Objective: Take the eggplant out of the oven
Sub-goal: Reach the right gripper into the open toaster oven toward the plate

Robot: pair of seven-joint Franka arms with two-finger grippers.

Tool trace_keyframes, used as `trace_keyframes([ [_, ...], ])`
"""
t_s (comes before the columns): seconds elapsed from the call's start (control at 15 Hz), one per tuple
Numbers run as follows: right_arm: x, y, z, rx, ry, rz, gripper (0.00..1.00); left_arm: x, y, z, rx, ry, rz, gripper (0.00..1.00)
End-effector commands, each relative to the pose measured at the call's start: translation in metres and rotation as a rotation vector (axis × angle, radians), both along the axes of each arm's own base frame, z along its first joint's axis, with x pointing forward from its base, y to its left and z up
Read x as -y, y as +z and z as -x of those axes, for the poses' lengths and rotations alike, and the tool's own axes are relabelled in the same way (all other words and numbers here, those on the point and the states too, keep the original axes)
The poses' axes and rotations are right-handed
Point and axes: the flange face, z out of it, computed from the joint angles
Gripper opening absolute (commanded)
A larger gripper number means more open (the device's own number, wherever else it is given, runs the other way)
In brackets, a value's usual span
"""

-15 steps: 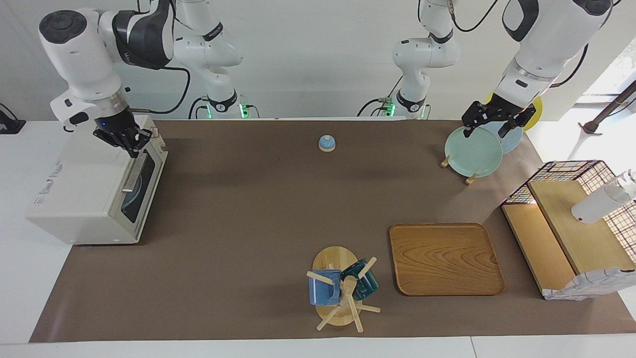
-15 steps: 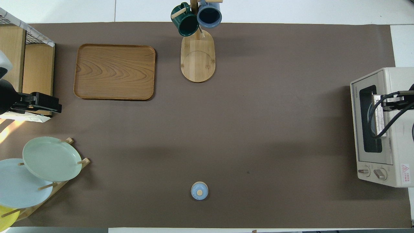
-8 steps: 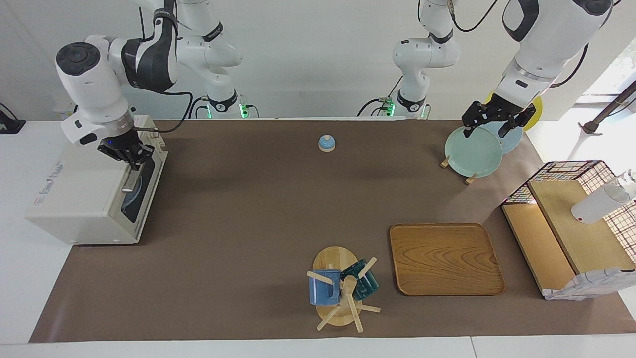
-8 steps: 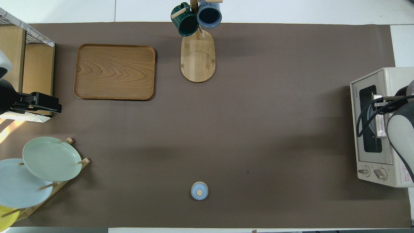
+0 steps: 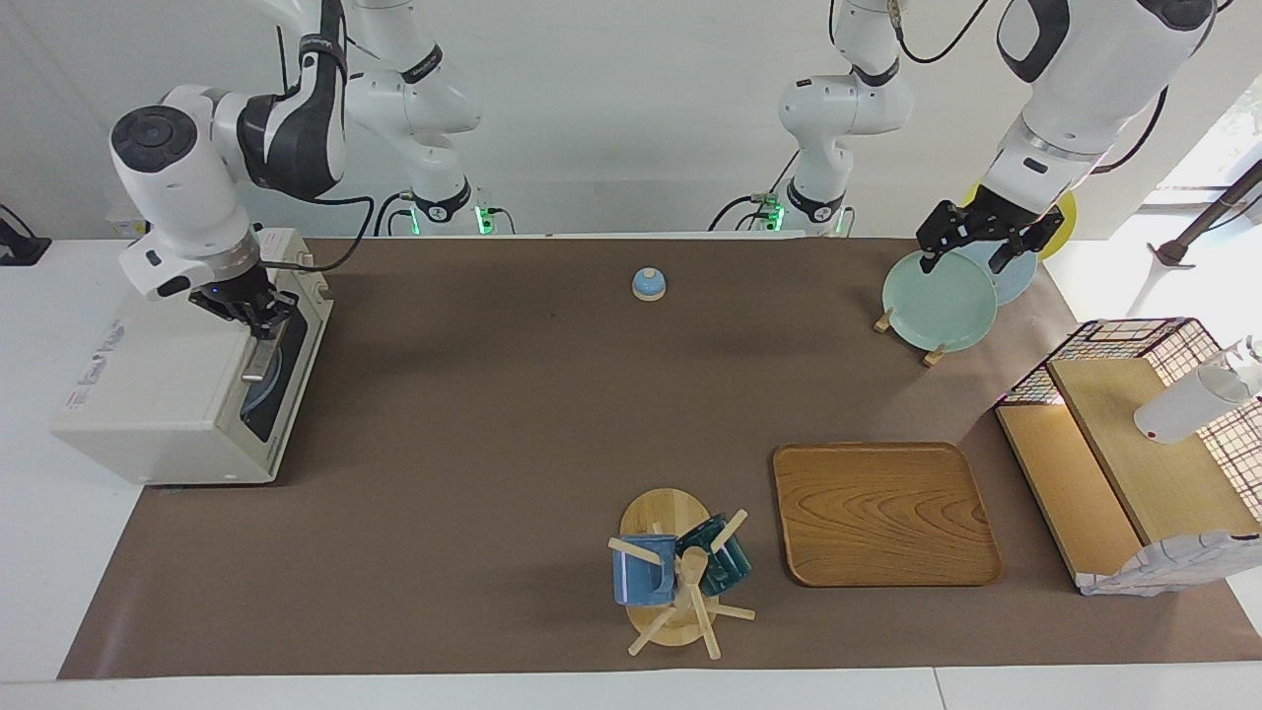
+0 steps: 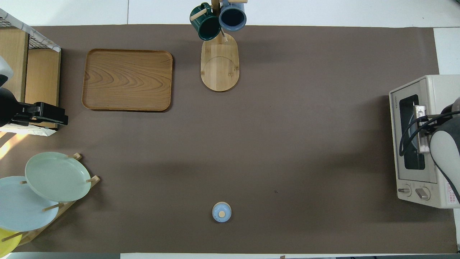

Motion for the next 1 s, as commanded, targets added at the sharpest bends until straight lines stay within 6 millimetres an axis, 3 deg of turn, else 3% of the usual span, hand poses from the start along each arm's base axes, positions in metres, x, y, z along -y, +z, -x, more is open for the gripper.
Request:
trace_keyframes([
  [0.0,0.009,-0.016,0.013,0.008,0.017,0.003,0.0,-0.005,0.003,0.0,0.026,-0.002,-0.015,0.25],
  [0.07,0.008,-0.025,0.014,0.016,0.02,-0.007,0.0,-0.006,0.003,0.0,0.025,-0.001,-0.015,0.0],
  [0.27,-0.009,-0.048,0.014,0.032,0.023,-0.063,0.0,-0.015,0.005,-0.003,0.041,0.02,-0.013,0.0],
  [0.6,-0.075,-0.071,-0.005,0.067,0.064,-0.079,0.0,-0.015,0.005,-0.003,0.047,0.031,-0.012,0.0],
  [0.87,-0.089,-0.093,-0.017,0.095,0.081,-0.085,0.0,-0.015,0.005,-0.003,0.046,0.029,-0.012,0.0],
  [0.93,-0.096,-0.095,-0.016,0.096,0.093,-0.088,0.0,-0.015,0.004,-0.003,0.044,0.029,-0.013,0.2],
])
